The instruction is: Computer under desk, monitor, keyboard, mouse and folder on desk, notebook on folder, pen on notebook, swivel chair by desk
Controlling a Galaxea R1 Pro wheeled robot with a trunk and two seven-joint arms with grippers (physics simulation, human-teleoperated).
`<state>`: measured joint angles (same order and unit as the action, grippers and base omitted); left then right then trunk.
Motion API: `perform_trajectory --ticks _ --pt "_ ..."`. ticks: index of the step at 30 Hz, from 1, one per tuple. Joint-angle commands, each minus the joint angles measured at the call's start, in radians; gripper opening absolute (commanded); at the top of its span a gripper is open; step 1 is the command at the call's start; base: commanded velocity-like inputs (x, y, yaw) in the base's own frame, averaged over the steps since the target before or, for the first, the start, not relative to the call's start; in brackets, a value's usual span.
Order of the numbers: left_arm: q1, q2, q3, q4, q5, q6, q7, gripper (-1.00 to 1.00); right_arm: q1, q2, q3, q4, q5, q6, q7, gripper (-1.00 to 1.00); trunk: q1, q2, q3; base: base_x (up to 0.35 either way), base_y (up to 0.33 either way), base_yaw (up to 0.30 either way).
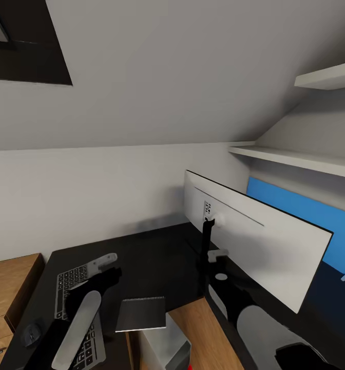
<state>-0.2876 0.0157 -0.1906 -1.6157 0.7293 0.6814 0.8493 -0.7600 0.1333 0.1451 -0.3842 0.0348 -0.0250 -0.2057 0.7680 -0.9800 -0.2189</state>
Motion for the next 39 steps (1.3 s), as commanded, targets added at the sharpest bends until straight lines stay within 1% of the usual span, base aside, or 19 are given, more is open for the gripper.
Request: perform_trajectory --ticks 1,4,7,12,15,24,31,39 --pt "-0.001 -0.002 -0.003 -0.001 0.009 0.001 0.011 1.00 -0.010 0.001 0.005 0.016 0.003 -0.012 -0.007 1.00 0.000 -0.001 -0.001 0.000 0.000 0.000" --pt "-0.001 -0.002 -0.004 -0.002 0.009 0.001 0.011 1.00 -0.012 0.001 0.006 0.020 0.002 -0.017 -0.007 1.00 0.000 -0.001 -0.001 0.000 0.000 0.000" --pt "-0.001 -0.001 -0.003 -0.002 0.009 0.001 0.011 1.00 -0.012 0.002 0.008 0.021 0.003 -0.038 -0.008 1.00 0.000 -0.001 -0.001 0.000 0.000 0.000" --pt "-0.001 0.000 -0.001 -0.003 0.009 0.001 0.011 1.00 -0.012 0.003 0.008 0.025 0.003 -0.096 -0.009 1.00 0.000 -0.001 -0.001 0.000 0.000 0.000" --pt "-0.001 0.002 0.002 -0.003 0.009 0.001 0.011 1.00 -0.012 0.004 0.009 0.026 0.003 -0.109 -0.009 1.00 0.000 -0.001 -0.001 0.000 0.000 0.000" --pt "-0.001 0.003 0.000 -0.003 0.009 0.001 0.011 1.00 -0.012 0.003 0.006 0.026 0.005 -0.120 -0.012 1.00 0.000 -0.001 -0.001 0.000 0.000 0.000" --pt "-0.002 -0.006 -0.004 -0.003 0.010 0.001 0.012 1.00 -0.012 0.007 0.009 0.025 0.002 -0.117 -0.016 1.00 0.000 -0.001 -0.001 0.000 0.000 0.000" --pt "-0.001 -0.007 -0.004 -0.003 0.010 0.001 0.012 1.00 -0.011 0.006 0.008 0.024 0.003 -0.117 -0.017 1.00 0.000 -0.001 -0.001 0.000 0.000 0.000"
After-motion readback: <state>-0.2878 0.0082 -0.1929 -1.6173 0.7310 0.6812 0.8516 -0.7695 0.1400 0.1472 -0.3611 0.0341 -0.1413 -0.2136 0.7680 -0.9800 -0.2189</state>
